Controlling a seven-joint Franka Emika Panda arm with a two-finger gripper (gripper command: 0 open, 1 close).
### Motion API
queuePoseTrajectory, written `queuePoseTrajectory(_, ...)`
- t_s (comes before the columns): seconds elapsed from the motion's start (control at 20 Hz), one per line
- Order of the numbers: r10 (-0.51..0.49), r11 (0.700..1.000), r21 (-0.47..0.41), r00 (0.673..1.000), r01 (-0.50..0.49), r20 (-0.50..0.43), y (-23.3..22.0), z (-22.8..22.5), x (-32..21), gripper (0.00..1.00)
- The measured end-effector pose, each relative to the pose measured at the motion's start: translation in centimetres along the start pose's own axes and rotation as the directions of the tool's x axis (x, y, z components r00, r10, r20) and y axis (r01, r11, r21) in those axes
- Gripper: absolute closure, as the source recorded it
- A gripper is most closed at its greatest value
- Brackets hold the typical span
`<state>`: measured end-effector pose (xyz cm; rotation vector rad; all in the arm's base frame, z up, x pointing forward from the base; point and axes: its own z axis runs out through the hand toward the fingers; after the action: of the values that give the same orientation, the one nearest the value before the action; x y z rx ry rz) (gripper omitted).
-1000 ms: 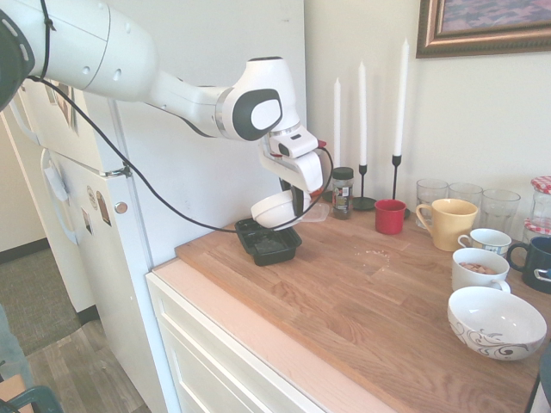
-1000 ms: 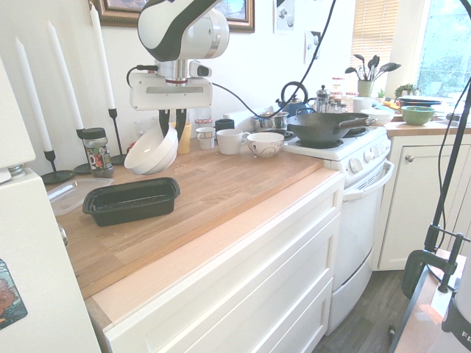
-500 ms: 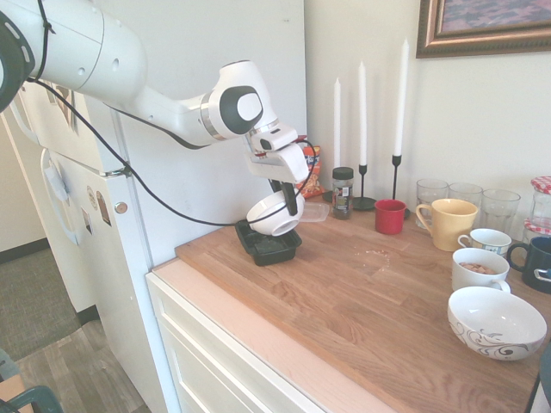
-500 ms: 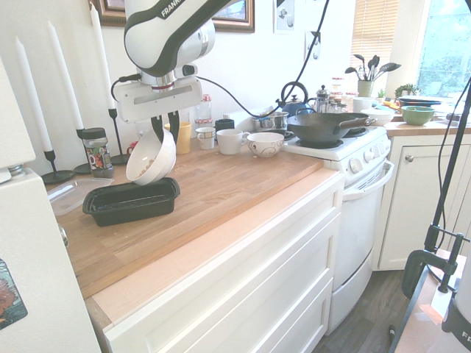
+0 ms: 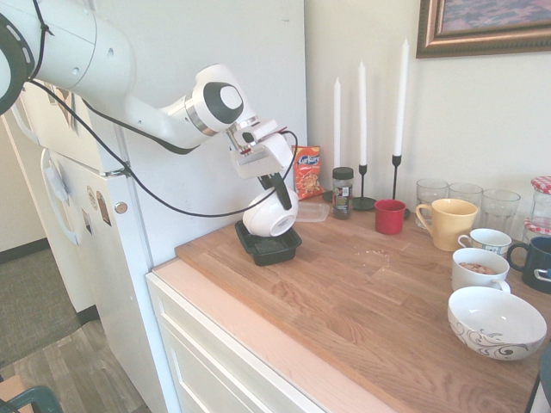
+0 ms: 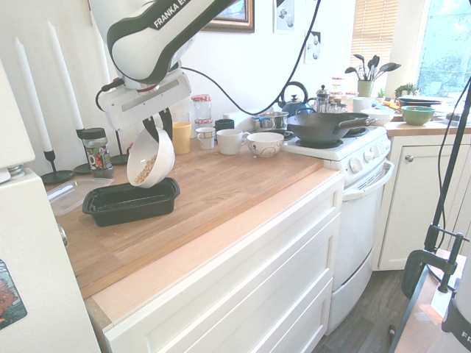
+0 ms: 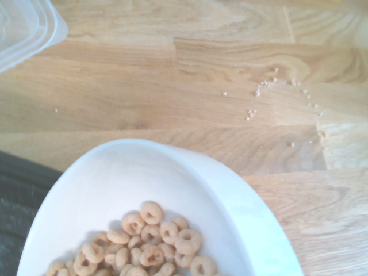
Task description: Put the cereal into the box
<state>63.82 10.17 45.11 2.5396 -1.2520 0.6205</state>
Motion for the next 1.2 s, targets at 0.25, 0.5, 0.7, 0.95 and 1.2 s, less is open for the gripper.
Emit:
queuePoseTrajectory(0.25,-0.063,0.996,-0.071,0.992,0.055,-0.107,-1.1,-0.1,-1.3,1.00)
queuePoseTrajectory(0.5,-0.090,0.993,-0.094,0.982,0.075,-0.165,-2.8,0.7,-1.5,1.00)
queuePoseTrajectory(0.7,-0.133,0.986,-0.128,0.964,0.106,-0.232,-4.5,0.8,-2.5,1.00)
queuePoseTrajectory(0.95,-0.192,0.975,-0.161,0.941,0.151,-0.280,-5.9,0.6,-4.4,1.00)
queuePoseTrajectory(1.2,-0.220,0.968,-0.190,0.922,0.165,-0.319,-6.1,0.6,-5.1,1.00)
